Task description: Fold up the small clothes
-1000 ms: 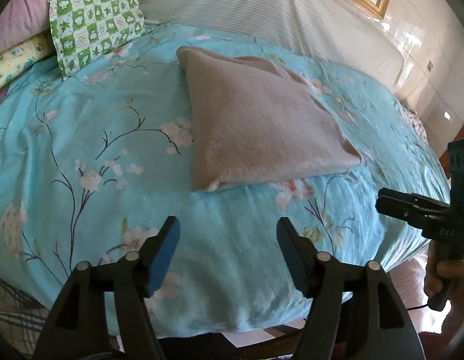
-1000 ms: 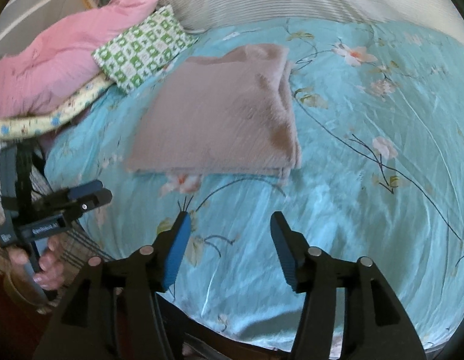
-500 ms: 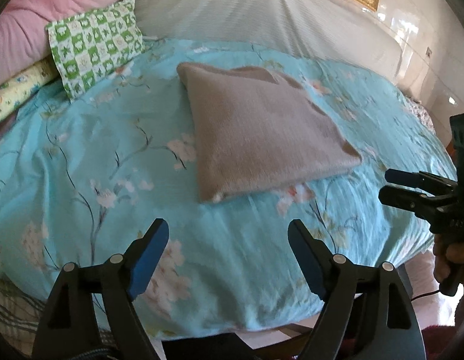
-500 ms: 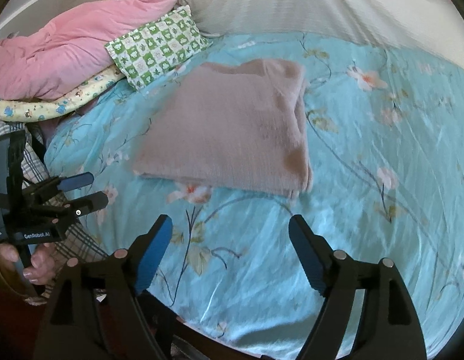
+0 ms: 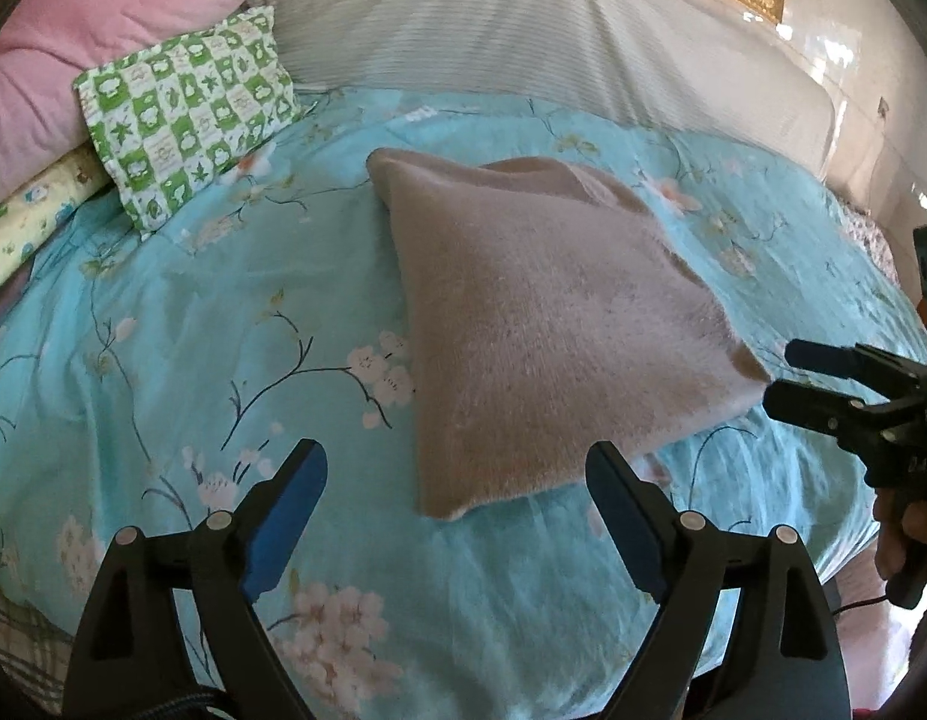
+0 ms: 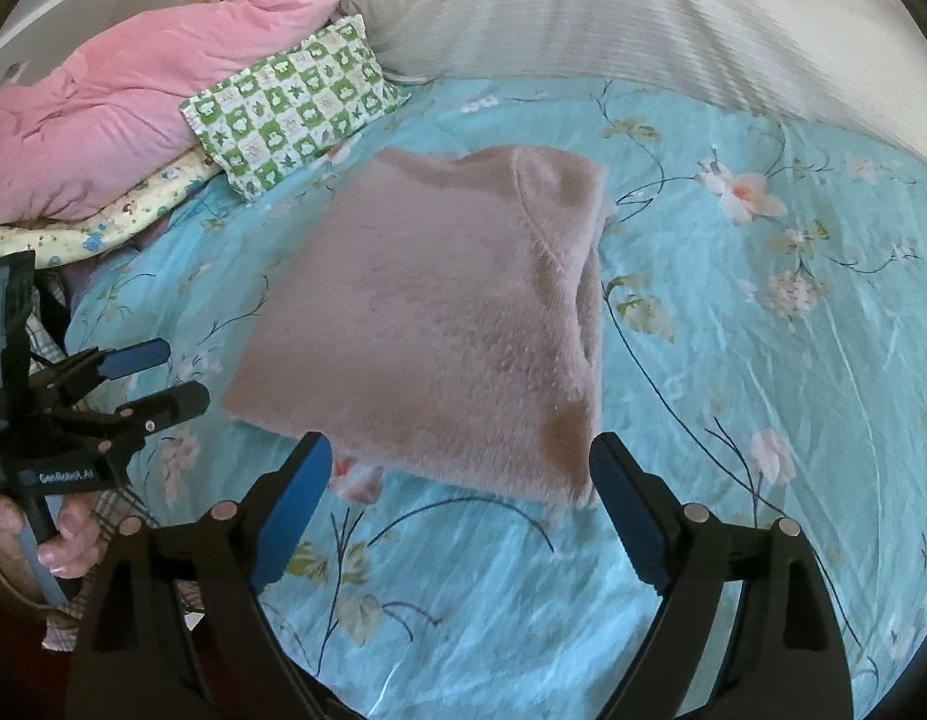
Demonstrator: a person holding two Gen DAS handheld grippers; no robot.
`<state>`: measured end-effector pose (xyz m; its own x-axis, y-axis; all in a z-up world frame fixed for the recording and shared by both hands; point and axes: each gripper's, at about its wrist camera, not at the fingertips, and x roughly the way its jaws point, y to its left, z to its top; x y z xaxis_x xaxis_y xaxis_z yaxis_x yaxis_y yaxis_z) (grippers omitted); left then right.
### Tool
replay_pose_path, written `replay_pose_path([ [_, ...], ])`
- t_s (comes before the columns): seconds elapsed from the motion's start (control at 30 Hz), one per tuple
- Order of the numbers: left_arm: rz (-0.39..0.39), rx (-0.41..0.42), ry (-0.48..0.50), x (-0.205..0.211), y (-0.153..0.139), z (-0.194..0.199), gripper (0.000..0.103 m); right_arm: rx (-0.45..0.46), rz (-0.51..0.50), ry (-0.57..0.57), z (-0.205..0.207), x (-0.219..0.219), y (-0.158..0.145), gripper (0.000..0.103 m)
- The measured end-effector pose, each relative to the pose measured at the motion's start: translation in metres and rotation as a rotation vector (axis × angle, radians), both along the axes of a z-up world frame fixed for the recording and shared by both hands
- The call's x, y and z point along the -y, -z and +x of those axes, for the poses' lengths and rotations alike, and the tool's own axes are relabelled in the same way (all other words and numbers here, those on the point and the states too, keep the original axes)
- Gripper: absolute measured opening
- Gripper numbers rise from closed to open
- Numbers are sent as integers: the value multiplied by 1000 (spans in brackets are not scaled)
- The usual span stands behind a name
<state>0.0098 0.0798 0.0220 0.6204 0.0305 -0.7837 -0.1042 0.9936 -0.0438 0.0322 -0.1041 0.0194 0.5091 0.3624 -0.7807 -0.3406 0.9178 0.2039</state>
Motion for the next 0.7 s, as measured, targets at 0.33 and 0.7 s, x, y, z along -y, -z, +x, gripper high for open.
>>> replay_pose_path([
  [0.33, 23, -19, -2, 4, 12, 27, 91, -38, -4, -5, 26, -9, 17, 89],
  [0.7, 51, -36, -5, 5, 9, 48, 94, -43, 5, -2, 39, -11, 15, 89],
])
